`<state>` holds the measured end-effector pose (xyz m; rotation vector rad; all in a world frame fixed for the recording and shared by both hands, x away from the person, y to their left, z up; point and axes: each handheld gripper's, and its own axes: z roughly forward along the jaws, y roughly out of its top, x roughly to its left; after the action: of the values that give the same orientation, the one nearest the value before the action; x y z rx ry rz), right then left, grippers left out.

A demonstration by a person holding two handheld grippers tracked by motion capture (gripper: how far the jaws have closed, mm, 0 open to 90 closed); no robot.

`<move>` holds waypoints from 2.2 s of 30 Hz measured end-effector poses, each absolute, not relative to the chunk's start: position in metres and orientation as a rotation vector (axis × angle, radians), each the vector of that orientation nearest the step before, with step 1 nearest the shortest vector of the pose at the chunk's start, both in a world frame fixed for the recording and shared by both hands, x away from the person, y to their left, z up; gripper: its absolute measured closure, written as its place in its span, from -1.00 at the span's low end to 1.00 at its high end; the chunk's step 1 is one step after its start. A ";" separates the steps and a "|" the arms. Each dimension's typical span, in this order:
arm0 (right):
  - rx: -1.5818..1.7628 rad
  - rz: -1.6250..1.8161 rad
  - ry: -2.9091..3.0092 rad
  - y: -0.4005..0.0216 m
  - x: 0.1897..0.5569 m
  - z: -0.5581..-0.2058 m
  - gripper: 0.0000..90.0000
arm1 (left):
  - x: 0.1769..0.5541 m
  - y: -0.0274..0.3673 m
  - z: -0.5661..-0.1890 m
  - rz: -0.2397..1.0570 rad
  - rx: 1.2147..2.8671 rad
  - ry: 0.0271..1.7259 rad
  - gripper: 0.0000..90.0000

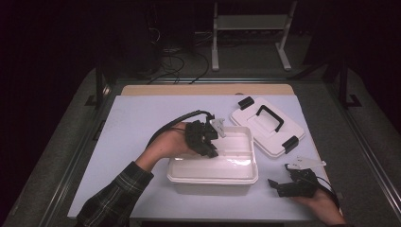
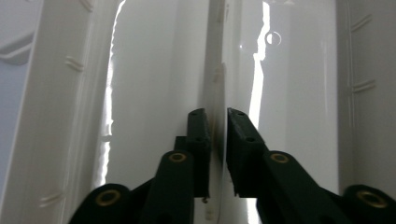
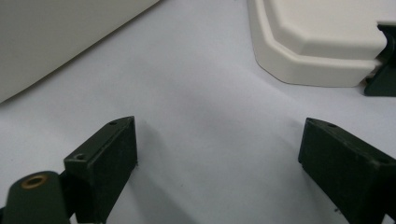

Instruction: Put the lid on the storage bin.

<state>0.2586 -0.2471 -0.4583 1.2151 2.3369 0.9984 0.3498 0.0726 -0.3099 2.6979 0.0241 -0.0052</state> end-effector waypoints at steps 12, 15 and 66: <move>1.211 0.995 2.336 -0.247 0.259 -0.458 -0.76 | 0.350 0.100 -0.290 0.033 2.614 0.127 -0.13; 1.211 0.988 2.338 -0.246 0.258 -0.458 -0.76 | 0.348 0.109 -0.288 0.053 2.605 0.150 -0.24; 1.232 1.001 2.369 -0.243 0.262 -0.458 -0.98 | 0.311 0.289 -0.390 0.331 2.487 0.666 -0.95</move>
<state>0.2616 -0.2429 -0.4584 1.2319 2.3685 1.0015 0.3109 0.2895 -0.3899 2.4873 0.6657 0.3314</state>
